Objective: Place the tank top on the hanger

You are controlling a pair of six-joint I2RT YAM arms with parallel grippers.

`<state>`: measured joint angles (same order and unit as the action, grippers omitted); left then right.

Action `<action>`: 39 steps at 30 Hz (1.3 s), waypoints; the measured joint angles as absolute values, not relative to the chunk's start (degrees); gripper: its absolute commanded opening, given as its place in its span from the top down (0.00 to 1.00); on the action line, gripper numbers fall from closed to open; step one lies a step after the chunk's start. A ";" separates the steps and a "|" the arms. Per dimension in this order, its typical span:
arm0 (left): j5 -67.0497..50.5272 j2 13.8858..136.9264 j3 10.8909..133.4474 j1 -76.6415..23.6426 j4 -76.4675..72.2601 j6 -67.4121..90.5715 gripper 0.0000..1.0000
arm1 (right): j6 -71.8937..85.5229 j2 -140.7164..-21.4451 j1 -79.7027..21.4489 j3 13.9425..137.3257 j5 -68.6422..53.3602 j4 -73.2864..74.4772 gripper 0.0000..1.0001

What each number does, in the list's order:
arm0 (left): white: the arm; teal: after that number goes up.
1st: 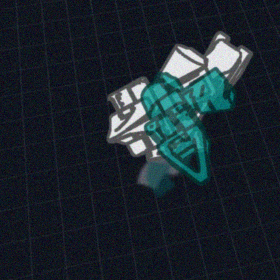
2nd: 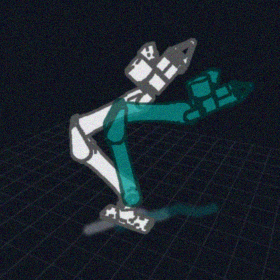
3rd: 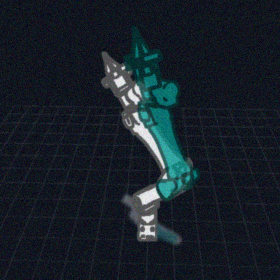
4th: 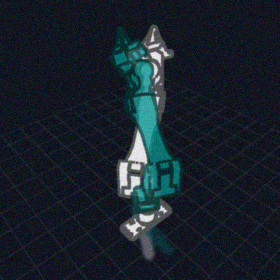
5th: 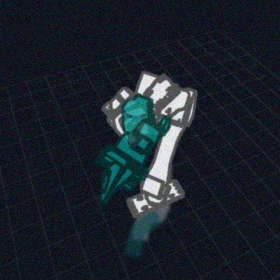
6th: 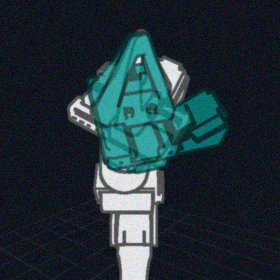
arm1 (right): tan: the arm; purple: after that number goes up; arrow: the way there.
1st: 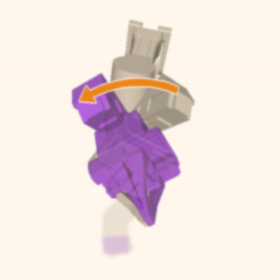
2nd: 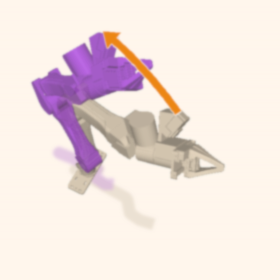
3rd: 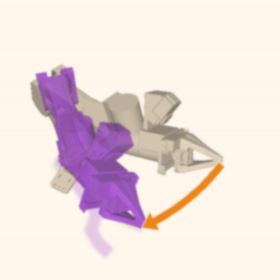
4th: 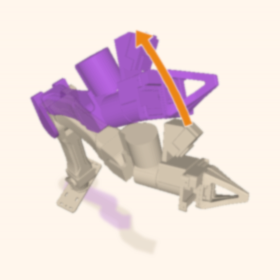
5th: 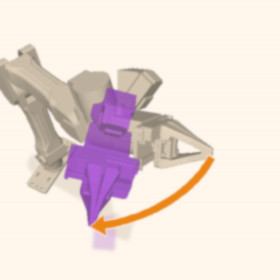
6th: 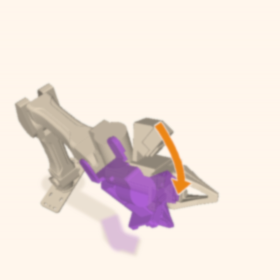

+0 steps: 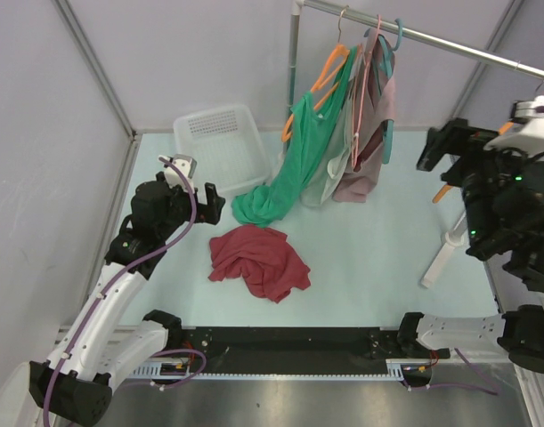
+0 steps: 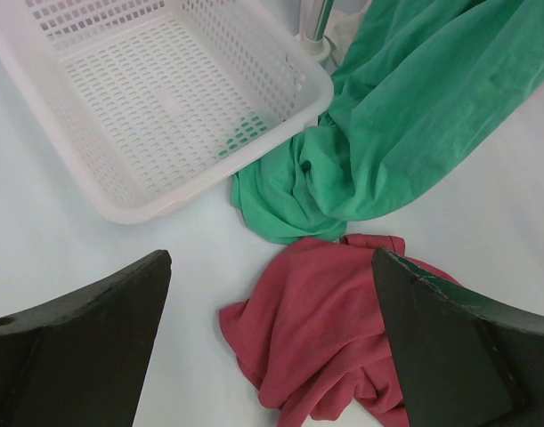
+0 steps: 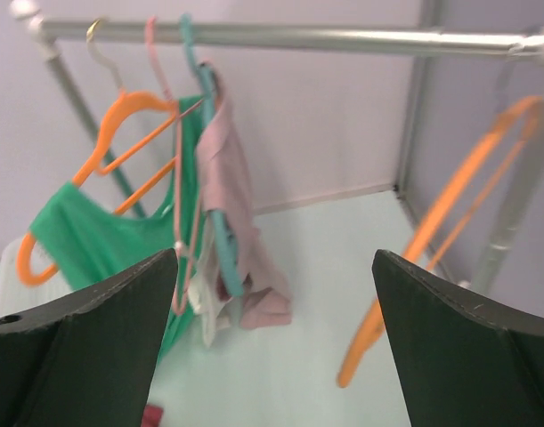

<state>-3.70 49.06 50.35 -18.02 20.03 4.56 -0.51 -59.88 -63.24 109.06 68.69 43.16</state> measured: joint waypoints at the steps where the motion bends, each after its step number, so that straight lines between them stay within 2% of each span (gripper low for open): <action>1: -3.77 49.06 50.35 -18.02 20.03 4.56 0.01 | -1.41 -60.05 -63.24 110.45 70.26 43.18 0.04; 5: -4.73 49.06 50.35 -18.02 20.03 4.58 0.01 | -5.43 -60.14 -63.13 114.76 76.12 42.54 0.03; 10: -5.34 49.06 50.35 -18.02 20.03 4.64 0.01 | -6.72 -60.36 -61.32 112.62 76.79 42.17 0.00; 12: -5.41 49.01 50.33 -18.02 20.03 4.69 0.01 | -6.66 -60.88 -57.69 111.31 73.01 42.50 0.00; 19: -6.07 48.60 49.93 -18.02 20.01 4.97 0.00 | -0.12 -69.91 -30.11 115.55 48.10 48.27 0.00; 23: -6.07 48.29 49.91 -18.02 20.03 5.02 0.00 | 3.03 -71.70 -25.32 114.85 40.84 52.07 0.00; 31: -6.04 45.39 48.58 -18.02 19.73 5.04 0.01 | 7.77 -67.09 -19.51 115.15 40.51 57.04 0.00; 39: -5.74 48.18 48.42 -18.02 19.81 5.04 0.01 | 10.68 -62.74 -11.68 115.35 41.21 62.98 0.00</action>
<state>-5.74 48.18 48.42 -18.02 19.81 5.04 10.68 -62.74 -11.68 115.35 41.21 62.98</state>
